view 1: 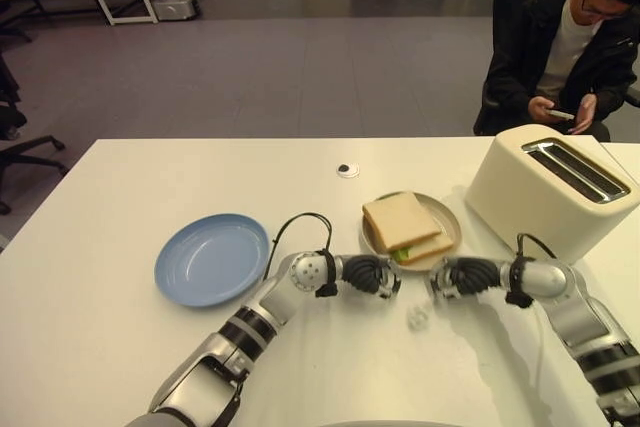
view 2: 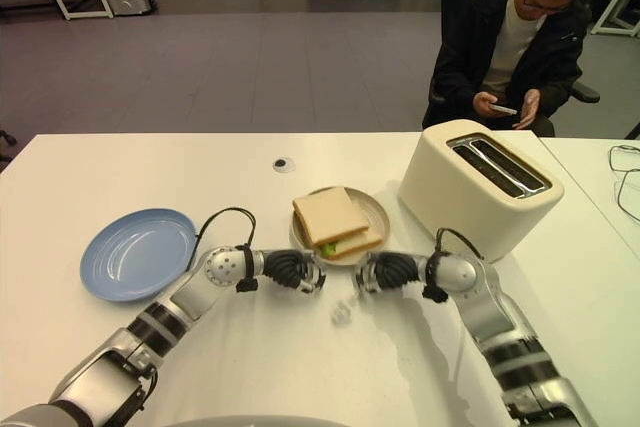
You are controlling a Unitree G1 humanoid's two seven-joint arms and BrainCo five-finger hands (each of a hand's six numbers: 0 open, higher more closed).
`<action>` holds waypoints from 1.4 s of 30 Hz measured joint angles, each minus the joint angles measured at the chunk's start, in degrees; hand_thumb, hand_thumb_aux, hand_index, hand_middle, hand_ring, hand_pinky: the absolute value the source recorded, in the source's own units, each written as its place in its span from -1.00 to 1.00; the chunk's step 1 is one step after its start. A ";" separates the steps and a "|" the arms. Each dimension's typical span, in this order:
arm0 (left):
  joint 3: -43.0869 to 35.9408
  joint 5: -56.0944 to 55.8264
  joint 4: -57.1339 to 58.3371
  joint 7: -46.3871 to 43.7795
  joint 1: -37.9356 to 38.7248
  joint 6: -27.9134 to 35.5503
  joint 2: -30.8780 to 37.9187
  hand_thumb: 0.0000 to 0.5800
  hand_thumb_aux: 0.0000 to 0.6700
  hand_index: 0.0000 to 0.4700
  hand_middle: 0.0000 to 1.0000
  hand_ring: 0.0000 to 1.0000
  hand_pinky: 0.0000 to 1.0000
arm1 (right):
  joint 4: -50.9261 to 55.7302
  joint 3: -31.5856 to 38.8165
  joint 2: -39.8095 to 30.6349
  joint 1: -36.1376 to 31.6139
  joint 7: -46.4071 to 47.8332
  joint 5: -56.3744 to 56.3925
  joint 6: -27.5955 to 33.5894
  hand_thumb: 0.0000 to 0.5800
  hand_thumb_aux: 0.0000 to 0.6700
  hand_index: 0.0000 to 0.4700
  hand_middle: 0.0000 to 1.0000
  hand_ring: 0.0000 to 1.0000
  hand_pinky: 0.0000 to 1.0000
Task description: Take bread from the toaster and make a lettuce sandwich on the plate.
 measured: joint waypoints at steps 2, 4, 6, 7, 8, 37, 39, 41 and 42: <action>0.80 0.89 1.75 2.54 -0.27 -0.67 -1.04 1.00 1.00 1.00 1.00 1.00 1.00 | 1.91 0.05 2.01 -1.13 -3.82 -0.87 -2.42 1.00 1.00 1.00 1.00 1.00 1.00; 1.92 1.44 4.09 6.60 -0.72 -1.26 -2.20 1.00 1.00 1.00 1.00 1.00 1.00 | 3.59 0.37 4.64 -3.03 -8.17 -1.74 -6.18 1.00 1.00 1.00 1.00 1.00 1.00; 3.23 1.99 5.47 9.09 -0.86 -1.94 -2.74 1.00 1.00 1.00 1.00 1.00 1.00 | 4.87 0.34 5.52 -4.15 -10.61 -1.83 -8.15 1.00 1.00 1.00 1.00 1.00 1.00; 3.85 2.00 6.03 10.16 -0.88 -2.16 -3.16 1.00 1.00 1.00 1.00 1.00 1.00 | 5.39 0.34 6.12 -4.47 -11.28 -1.82 -9.02 1.00 1.00 1.00 1.00 1.00 1.00; 4.55 2.00 6.57 11.21 -0.87 -2.33 -3.63 1.00 1.00 1.00 1.00 1.00 1.00 | 5.71 0.34 6.80 -4.59 -11.92 -1.73 -9.85 1.00 1.00 1.00 1.00 1.00 1.00; 35.08 -20.48 -35.08 24.79 21.70 -5.66 -8.61 -1.00 -1.00 -1.00 -0.86 -0.86 -0.86 | -12.01 -24.04 25.63 9.17 -28.18 29.04 -12.79 -1.00 -1.00 -1.00 -1.00 -1.00 -1.00; 35.36 -20.51 -33.38 25.19 21.95 -6.78 -8.91 -1.00 -1.00 -1.00 -0.87 -0.87 -0.87 | -10.61 -23.35 26.57 9.34 -28.22 28.30 -14.05 -1.00 -1.00 -1.00 -1.00 -1.00 -1.00; 35.61 -20.59 -31.90 25.48 22.27 -7.71 -9.81 -1.00 -1.00 -1.00 -0.88 -0.88 -0.88 | -9.87 -22.42 27.22 9.62 -28.14 27.44 -14.97 -1.00 -1.00 -1.00 -1.00 -1.00 -1.00; 35.58 -20.67 -31.33 25.50 22.50 -7.81 -10.22 -1.00 -1.00 -1.00 -0.89 -0.89 -0.89 | -9.72 -22.13 27.29 9.93 -28.10 27.14 -15.43 -1.00 -1.00 -1.00 -1.00 -1.00 -1.00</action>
